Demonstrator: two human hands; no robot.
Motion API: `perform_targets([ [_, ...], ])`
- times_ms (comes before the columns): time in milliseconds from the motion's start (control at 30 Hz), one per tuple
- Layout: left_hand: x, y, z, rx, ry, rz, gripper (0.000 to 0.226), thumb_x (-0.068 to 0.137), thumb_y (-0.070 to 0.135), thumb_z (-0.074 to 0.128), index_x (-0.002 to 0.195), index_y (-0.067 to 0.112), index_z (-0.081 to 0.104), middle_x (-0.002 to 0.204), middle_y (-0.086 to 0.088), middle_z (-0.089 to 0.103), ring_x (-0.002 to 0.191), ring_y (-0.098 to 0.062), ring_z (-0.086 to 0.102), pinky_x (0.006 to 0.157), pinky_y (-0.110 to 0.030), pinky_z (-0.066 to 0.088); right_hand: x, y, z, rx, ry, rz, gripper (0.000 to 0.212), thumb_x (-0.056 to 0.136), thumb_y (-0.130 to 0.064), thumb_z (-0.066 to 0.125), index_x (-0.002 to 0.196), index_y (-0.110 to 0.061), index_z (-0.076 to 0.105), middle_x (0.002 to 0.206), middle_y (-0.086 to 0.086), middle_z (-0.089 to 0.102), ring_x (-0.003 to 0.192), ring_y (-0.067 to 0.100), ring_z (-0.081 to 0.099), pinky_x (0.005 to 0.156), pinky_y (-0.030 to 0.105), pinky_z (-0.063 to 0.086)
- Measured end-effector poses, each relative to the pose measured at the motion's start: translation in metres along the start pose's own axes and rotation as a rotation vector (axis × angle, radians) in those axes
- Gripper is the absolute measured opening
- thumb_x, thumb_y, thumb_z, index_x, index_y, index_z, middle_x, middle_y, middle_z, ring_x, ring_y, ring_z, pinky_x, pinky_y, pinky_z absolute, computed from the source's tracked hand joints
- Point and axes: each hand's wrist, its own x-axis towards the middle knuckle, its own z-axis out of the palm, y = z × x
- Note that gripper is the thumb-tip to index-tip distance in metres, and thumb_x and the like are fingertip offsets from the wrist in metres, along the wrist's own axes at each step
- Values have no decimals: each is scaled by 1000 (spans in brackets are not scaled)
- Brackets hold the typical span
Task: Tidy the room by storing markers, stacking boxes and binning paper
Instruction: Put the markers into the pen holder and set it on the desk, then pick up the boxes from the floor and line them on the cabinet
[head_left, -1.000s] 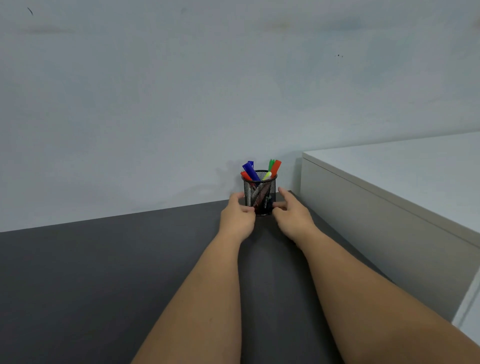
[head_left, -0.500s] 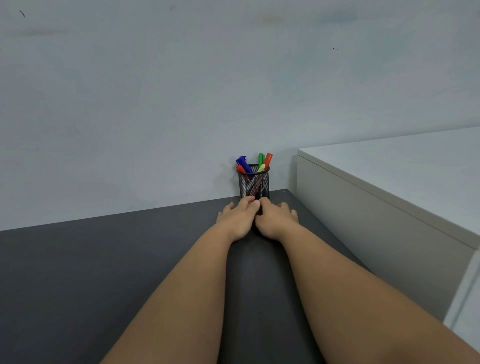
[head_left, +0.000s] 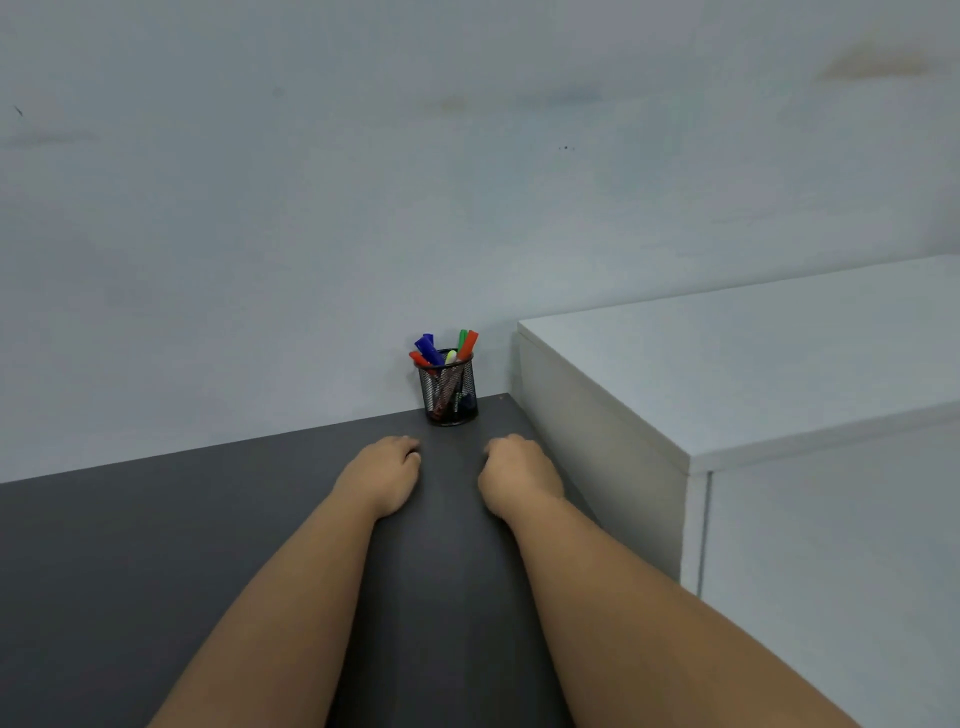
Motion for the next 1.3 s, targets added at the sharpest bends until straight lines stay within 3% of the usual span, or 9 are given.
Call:
perform_targets([
  [133, -34, 11, -1, 38, 4, -11, 47, 103, 25, 34, 149, 16, 39, 158, -5, 31, 145, -22, 30, 117, -31, 23, -23, 14, -13, 5, -49, -93, 44, 90, -9, 40, 130, -14, 57, 135, 11, 53, 124, 32, 49, 101, 38, 43],
  [400, -109, 53, 1, 39, -24, -12, 50, 105, 27, 33, 152, 12, 31, 161, -5, 23, 149, -20, 22, 120, -30, 16, -81, 37, -38, -38, -174, -212, 45, 90, -27, 38, 130, -20, 58, 140, 5, 53, 126, 30, 50, 103, 41, 44],
  [600, -159, 92, 4, 40, -57, -34, 52, 105, 32, 31, 153, 14, 27, 162, -4, 20, 149, -23, 19, 121, -37, 16, -125, 53, -50, -103, -227, -284, 51, 96, -29, 29, 139, -9, 46, 147, 11, 43, 133, 30, 40, 112, 43, 32],
  [733, -195, 122, 5, 27, -70, -28, 53, 104, 35, 31, 153, 15, 27, 162, -3, 19, 150, -23, 19, 121, -41, 16, -163, 65, -65, 11, -259, -294, 50, 101, -26, 30, 144, -2, 37, 153, 15, 33, 141, 31, 28, 117, 33, 16],
  [833, -224, 143, 6, 14, -80, -26, 53, 104, 35, 31, 153, 15, 27, 163, -2, 19, 150, -24, 18, 122, -41, 15, -193, 85, -73, 202, -309, -296, 53, 102, -27, 35, 151, -9, 28, 161, 5, 18, 149, 24, 13, 118, 28, 6],
  [900, -243, 159, 5, 2, -79, -30, 54, 104, 37, 31, 154, 16, 26, 163, -1, 18, 150, -24, 16, 122, -41, 14, -213, 100, -78, 422, -338, -232, 55, 100, -30, 42, 152, -17, 28, 162, -4, 17, 148, 17, 16, 118, 28, 12],
  [1000, -269, 187, 4, -13, -69, -53, 57, 103, 40, 32, 155, 17, 24, 163, 1, 16, 150, -24, 14, 122, -41, 13, -246, 132, -88, 586, -302, -121, 50, 99, -31, 45, 147, -20, 40, 153, -3, 38, 139, 16, 37, 110, 25, 29],
  [1133, -300, 239, 7, -48, -82, -67, 59, 103, 44, 31, 155, 17, 23, 164, 1, 13, 151, -24, 9, 122, -44, 7, -290, 205, -100, 498, -375, 21, 45, 97, -30, 44, 141, -18, 49, 141, 3, 53, 129, 19, 48, 110, 29, 33],
  [1300, -332, 323, 32, -206, -99, 40, 50, 102, 44, 37, 147, 22, 43, 160, 4, 26, 148, -19, 21, 120, -36, 7, -340, 306, -134, 324, -477, 223, 52, 93, -31, 51, 143, -18, 44, 130, 4, 57, 104, 20, 53, 96, 32, 46],
])
